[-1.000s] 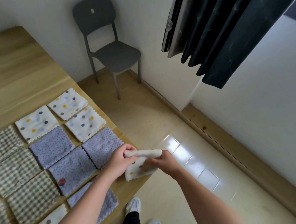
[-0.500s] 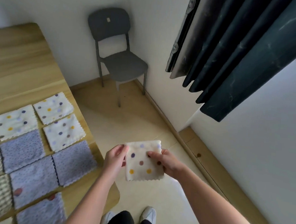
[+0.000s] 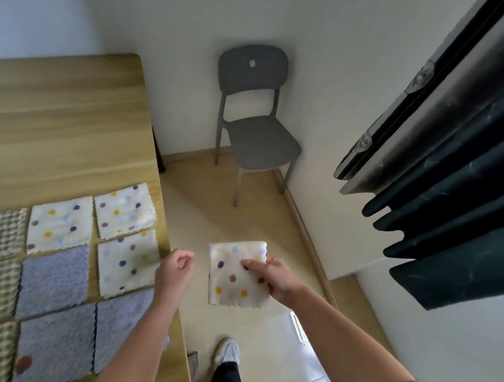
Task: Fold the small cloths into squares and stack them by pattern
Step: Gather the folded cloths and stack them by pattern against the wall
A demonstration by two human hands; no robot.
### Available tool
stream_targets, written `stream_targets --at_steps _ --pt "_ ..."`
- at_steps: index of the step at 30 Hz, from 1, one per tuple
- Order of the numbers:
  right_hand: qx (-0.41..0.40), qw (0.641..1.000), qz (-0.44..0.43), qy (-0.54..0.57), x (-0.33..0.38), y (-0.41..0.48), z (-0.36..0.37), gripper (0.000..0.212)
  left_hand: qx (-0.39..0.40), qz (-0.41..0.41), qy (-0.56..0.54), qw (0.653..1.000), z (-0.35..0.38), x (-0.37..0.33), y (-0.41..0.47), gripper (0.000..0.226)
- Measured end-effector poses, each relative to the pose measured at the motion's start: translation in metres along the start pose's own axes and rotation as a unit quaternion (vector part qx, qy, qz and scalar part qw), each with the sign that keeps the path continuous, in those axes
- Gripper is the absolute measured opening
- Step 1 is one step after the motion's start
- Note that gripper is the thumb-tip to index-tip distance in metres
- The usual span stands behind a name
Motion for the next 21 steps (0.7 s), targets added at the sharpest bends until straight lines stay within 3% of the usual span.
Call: stream_targets --at_steps 6,11,17,21 --pt "0.006 0.999 0.024 -0.027 0.058 0.062 0.004 0.025 -0.093 0.033 0.104 0.990 -0.020 -0.019 0.069 0.021" --pt "0.036 0.999 0.038 -0.014 0.093 0.118 0.014 0.015 -0.168 0.007 0.217 0.962 -0.043 -0.032 0.134 0.043" --pt "0.077 0.993 0.075 -0.039 0.126 0.177 0.029 0.006 -0.131 -0.098 0.338 0.927 -0.041 -0.009 0.182 0.055" --pt "0.111 0.988 0.090 -0.063 0.144 0.201 0.037 0.007 -0.091 -0.095 0.370 0.920 -0.021 -0.006 0.186 0.058"
Point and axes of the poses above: each hand's wrist, its own y-axis towards the middle knuckle, its own z-axis out of the palm, x = y × z, the point moved 5 cm from there along y, towards the middle knuckle
